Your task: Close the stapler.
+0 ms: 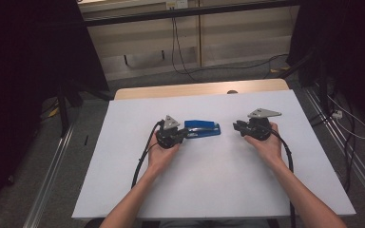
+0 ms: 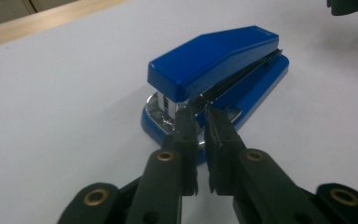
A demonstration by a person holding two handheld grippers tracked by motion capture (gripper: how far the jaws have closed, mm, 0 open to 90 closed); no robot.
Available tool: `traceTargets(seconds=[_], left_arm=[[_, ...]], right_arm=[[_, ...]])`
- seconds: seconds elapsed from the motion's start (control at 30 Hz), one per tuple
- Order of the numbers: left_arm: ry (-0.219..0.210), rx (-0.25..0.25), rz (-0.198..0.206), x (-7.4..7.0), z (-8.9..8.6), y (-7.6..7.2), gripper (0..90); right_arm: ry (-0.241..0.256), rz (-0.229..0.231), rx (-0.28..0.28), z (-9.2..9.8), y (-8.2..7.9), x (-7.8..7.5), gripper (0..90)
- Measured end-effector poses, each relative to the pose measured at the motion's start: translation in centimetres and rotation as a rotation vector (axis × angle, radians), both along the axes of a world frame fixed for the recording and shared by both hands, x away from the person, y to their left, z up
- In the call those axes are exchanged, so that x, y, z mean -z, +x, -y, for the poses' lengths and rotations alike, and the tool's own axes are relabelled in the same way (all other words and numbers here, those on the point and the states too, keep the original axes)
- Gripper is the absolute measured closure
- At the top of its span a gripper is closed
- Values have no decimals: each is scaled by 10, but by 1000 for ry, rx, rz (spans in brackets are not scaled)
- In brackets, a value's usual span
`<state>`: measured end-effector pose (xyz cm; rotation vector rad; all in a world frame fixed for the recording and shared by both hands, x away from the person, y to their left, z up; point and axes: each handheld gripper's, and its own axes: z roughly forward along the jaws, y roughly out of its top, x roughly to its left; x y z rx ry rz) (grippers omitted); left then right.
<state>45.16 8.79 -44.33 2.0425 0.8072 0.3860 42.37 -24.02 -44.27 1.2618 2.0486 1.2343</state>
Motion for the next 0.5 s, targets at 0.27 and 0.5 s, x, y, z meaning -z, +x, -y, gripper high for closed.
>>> traceTargets(seconds=[0.27, 0.5], left_arm=[[-15, -13, 6, -5, -4, 0, 573], [-59, -103, 26, -7, -11, -1, 240]], right_arm=[[15, 3, 32, -1, 1, 0, 452], [19, 28, 43, -1, 1, -1, 175]])
